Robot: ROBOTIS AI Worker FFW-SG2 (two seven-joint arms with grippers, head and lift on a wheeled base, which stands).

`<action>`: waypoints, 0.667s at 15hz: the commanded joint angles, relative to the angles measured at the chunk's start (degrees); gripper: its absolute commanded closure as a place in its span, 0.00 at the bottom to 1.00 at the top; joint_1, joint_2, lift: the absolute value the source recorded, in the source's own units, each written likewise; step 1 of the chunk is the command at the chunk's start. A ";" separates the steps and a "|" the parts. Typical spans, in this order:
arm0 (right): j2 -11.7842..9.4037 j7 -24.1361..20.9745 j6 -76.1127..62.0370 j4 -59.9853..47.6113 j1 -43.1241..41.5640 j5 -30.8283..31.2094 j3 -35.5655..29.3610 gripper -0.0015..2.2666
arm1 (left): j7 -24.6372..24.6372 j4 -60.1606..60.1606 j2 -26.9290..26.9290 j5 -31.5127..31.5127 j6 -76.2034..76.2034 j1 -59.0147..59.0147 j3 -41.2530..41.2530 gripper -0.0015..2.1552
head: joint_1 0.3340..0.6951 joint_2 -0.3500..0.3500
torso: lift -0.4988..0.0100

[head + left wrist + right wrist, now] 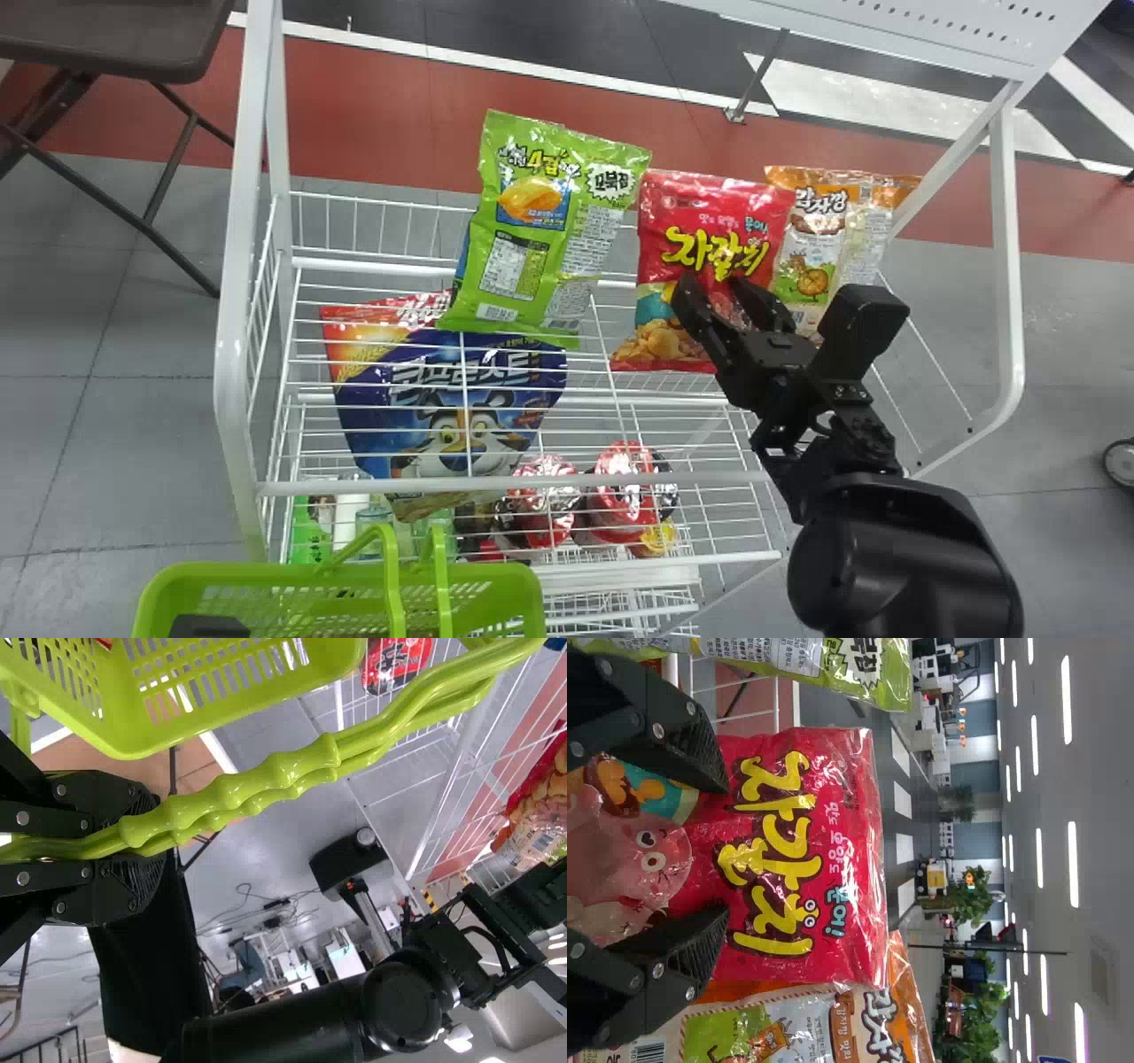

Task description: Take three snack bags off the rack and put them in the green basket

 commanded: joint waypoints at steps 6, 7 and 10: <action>0.86 -0.91 -2.65 -5.05 3.85 -0.72 -1.70 0.97 | 0.18 0.85 0.00 -0.28 0.00 -0.91 -0.41 0.72 | 1.00 0.00 | 0.93; 0.95 -0.91 -2.65 -6.02 4.91 -1.16 -2.05 0.97 | 0.09 1.02 0.00 -0.28 0.00 -1.00 -0.32 0.72 | 1.00 0.00 | 0.93; 1.91 -0.91 -3.17 -10.68 8.69 -3.62 -3.46 0.97 | 0.09 1.20 0.00 -0.28 0.00 -1.35 -0.41 0.72 | 1.00 0.00 | 0.93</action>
